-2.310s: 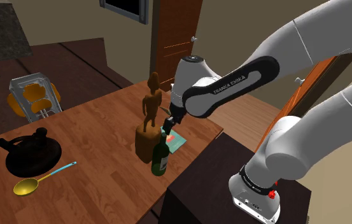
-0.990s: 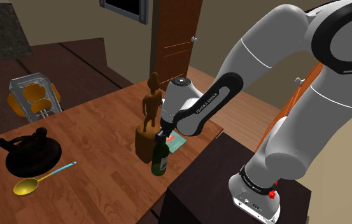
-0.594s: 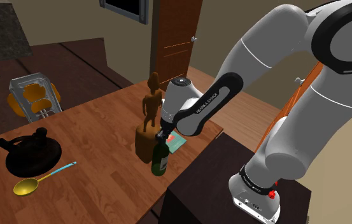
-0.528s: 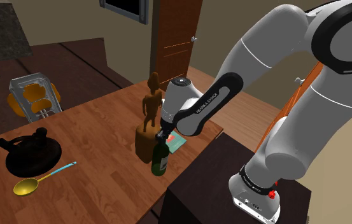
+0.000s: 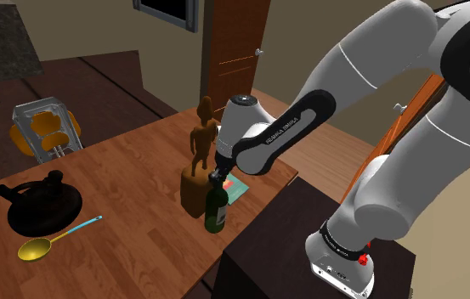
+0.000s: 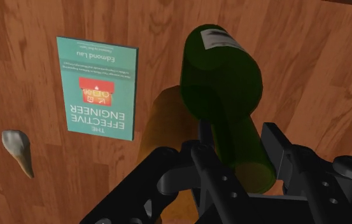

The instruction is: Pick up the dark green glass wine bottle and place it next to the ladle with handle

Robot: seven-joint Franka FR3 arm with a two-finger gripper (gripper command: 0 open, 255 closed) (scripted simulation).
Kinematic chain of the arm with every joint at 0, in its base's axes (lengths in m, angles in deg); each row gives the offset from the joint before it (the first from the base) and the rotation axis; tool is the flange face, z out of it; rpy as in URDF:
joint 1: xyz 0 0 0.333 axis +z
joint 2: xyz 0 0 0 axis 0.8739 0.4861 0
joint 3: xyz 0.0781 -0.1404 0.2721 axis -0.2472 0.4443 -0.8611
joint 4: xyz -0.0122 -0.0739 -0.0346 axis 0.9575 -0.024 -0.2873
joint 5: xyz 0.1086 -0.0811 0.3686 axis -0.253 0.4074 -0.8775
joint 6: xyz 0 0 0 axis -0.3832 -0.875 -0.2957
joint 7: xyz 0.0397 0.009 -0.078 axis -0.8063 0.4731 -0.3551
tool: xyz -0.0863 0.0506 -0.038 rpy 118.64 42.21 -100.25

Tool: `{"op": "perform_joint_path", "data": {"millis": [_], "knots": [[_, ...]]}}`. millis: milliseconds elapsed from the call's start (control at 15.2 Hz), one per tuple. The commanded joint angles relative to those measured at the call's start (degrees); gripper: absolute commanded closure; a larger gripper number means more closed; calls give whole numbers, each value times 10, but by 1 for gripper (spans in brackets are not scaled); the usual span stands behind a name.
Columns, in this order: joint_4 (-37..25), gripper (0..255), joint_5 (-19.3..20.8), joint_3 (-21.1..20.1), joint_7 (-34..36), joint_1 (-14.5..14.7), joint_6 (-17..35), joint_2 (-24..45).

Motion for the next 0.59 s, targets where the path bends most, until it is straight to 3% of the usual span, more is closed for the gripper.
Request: {"op": "perform_joint_path", "data": {"millis": [0, 528], "knots": [[-4, 255, -7, 1, -6, 1, -20, -16], [-18, 255, -24, 6, -19, 8, -98, -82]]}}
